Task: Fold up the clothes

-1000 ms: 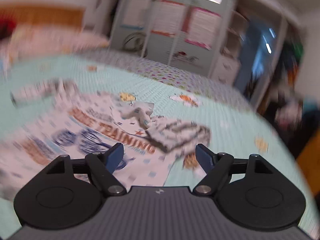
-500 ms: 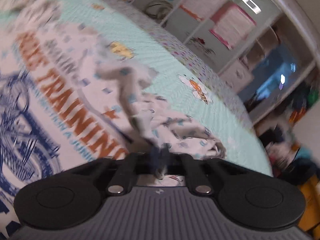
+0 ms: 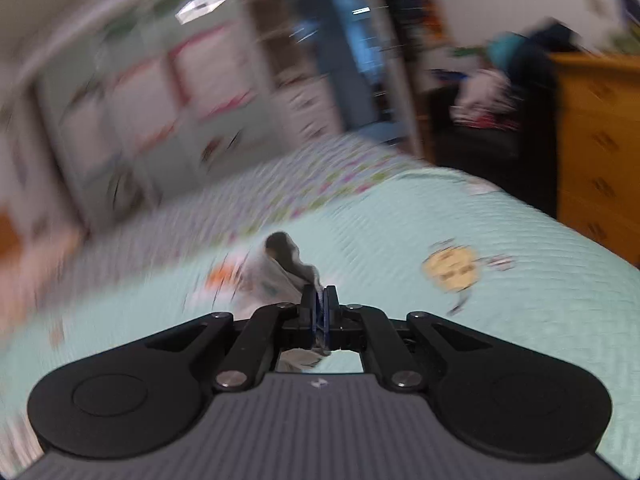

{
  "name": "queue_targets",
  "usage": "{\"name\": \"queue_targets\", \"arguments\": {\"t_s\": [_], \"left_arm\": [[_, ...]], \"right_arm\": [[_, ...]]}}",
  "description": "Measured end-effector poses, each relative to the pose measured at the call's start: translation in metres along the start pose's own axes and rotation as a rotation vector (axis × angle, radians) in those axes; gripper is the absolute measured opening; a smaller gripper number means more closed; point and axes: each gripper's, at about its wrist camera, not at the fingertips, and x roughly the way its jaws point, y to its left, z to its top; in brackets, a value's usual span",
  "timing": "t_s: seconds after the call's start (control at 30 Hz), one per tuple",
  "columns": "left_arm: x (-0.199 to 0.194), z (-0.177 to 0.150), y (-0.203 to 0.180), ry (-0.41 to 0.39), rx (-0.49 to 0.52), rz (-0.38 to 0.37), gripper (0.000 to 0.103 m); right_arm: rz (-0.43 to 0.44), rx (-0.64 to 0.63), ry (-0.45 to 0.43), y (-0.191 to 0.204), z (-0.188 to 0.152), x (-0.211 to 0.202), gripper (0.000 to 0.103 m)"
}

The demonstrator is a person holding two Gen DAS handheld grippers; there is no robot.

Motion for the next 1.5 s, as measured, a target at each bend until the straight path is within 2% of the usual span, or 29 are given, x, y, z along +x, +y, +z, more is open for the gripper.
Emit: {"name": "queue_targets", "arguments": {"t_s": [0.13, 0.2, 0.27, 0.3, 0.37, 0.4, 0.43, 0.47, 0.5, 0.6, 0.7, 0.77, 0.83, 0.93, 1.0, 1.13, 1.23, 1.33, 1.37, 1.4, 1.43, 1.47, 1.5], "left_arm": [[0.0, 0.002, -0.005, 0.002, 0.006, -0.002, 0.048], [-0.003, 0.004, -0.008, -0.004, 0.016, -0.006, 0.049], [-0.007, 0.005, -0.011, -0.014, 0.029, -0.002, 0.052], [-0.008, 0.006, -0.013, -0.02, 0.035, 0.0, 0.052], [-0.011, 0.009, -0.016, -0.026, 0.034, 0.001, 0.053], [-0.013, 0.01, -0.017, -0.029, 0.034, 0.0, 0.053], [-0.015, 0.011, -0.019, -0.032, 0.036, -0.002, 0.053], [-0.017, 0.012, -0.021, -0.036, 0.041, -0.005, 0.054], [-0.019, 0.013, -0.023, -0.042, 0.049, -0.008, 0.055], [-0.025, 0.015, -0.03, -0.053, 0.075, -0.011, 0.059], [-0.031, 0.019, -0.031, -0.066, 0.087, -0.006, 0.061], [-0.032, 0.02, -0.03, -0.069, 0.091, 0.006, 0.066], [-0.03, 0.02, -0.03, -0.06, 0.095, 0.016, 0.066], [-0.023, 0.02, -0.033, -0.039, 0.103, 0.022, 0.066], [-0.019, 0.019, -0.037, -0.029, 0.11, 0.016, 0.066], [-0.013, 0.018, -0.05, -0.015, 0.145, 0.004, 0.066], [-0.009, 0.018, -0.058, -0.008, 0.165, -0.001, 0.067], [-0.005, 0.019, -0.062, -0.002, 0.174, 0.004, 0.068], [-0.003, 0.02, -0.062, 0.001, 0.176, 0.007, 0.068], [-0.002, 0.02, -0.062, 0.003, 0.178, 0.011, 0.068], [-0.002, 0.021, -0.061, 0.003, 0.181, 0.013, 0.068], [-0.001, 0.021, -0.061, 0.003, 0.183, 0.016, 0.069], [-0.001, 0.022, -0.06, 0.0, 0.186, 0.02, 0.069]], "right_arm": [[-0.033, 0.159, -0.061, -0.055, 0.033, -0.03, 0.003], [-0.057, 0.193, -0.077, -0.077, 0.043, -0.042, 0.001], [-0.079, 0.199, -0.05, -0.092, 0.049, -0.045, 0.001], [-0.073, 0.203, -0.005, -0.097, 0.047, -0.041, 0.001], [-0.051, 0.216, 0.074, -0.106, 0.041, -0.035, 0.009], [-0.01, 0.233, 0.081, -0.106, 0.03, -0.038, 0.012], [0.032, 0.249, 0.087, -0.106, 0.018, -0.041, 0.033], [0.072, 0.268, 0.095, -0.106, 0.006, -0.043, 0.076], [0.105, 0.296, 0.109, -0.106, -0.01, -0.043, 0.098], [0.164, 0.414, 0.213, -0.105, -0.067, -0.03, 0.103], [0.184, 0.538, 0.3, -0.105, -0.12, -0.017, 0.098], [0.192, 0.64, 0.267, -0.11, -0.143, -0.015, 0.095], [0.19, 0.737, 0.24, -0.117, -0.156, -0.013, 0.095], [0.198, 0.824, 0.187, -0.128, -0.157, -0.006, 0.096], [0.195, 0.856, 0.17, -0.139, -0.144, 0.012, 0.096], [0.144, 0.922, 0.097, -0.154, -0.134, 0.028, 0.096], [0.087, 0.89, 0.04, -0.154, -0.123, 0.038, 0.097], [0.078, 0.848, 0.026, -0.149, -0.116, 0.051, 0.099], [0.078, 0.847, 0.023, -0.15, -0.114, 0.052, 0.092], [0.074, 0.834, 0.026, -0.153, -0.112, 0.051, 0.076], [0.056, 0.8, 0.042, -0.156, -0.106, 0.051, 0.008], [0.039, 0.767, 0.057, -0.159, -0.101, 0.05, 0.003], [0.021, 0.733, 0.073, -0.163, -0.095, 0.05, 0.003]]}}
